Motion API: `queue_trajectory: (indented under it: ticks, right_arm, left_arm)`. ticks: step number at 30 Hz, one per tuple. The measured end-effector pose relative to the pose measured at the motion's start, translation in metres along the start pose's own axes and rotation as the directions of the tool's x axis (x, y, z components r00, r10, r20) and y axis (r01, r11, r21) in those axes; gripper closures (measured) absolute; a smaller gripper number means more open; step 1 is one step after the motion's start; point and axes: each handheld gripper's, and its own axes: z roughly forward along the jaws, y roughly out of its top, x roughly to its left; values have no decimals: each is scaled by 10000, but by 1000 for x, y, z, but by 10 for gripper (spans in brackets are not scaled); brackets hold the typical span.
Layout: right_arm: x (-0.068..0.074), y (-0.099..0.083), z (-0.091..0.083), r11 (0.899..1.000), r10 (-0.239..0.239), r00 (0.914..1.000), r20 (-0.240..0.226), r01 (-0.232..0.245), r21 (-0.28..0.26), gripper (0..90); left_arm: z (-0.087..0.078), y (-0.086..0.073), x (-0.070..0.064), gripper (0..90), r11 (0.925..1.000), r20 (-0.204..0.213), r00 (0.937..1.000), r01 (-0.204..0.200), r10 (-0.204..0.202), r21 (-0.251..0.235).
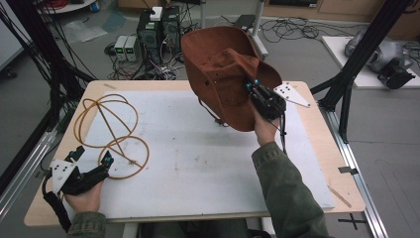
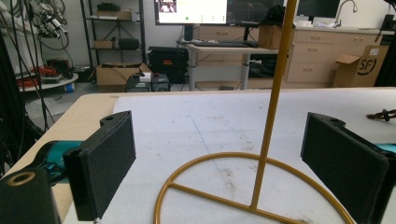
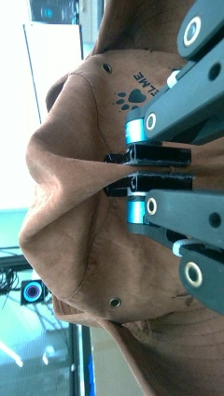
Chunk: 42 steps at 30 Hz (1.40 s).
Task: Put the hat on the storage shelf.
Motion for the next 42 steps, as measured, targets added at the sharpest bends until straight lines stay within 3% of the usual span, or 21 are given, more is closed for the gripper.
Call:
queue_trajectory:
  ticks: [11,19,28,33,37,42]
  right_arm:
    - [30,11,18,9998,-32,9973,-739,18,-196,880]
    - [58,16,30,9997,-63,9882,-1533,29,-225,880]
    - [85,21,43,9994,136,9748,-2227,-202,-274,879]
    - [102,22,52,9982,455,9604,-2750,-543,-247,879]
    - [113,25,57,9983,412,9541,-2966,-515,-270,879]
    - [133,27,64,9987,373,9378,-3452,-472,-204,879]
  left_arm:
    - [-3,0,3,104,9999,-105,9999,113,-115,-128]
    - [-5,1,4,104,9999,-123,9999,71,-73,-131]
    - [-4,0,3,104,9999,-102,9999,46,-47,-111]
    - [-5,0,4,104,9999,-104,9999,65,-66,-119]
    - [-6,0,5,104,9999,-169,9998,84,-86,-142]
    - [-7,1,5,104,9998,-207,9997,109,-112,-174]
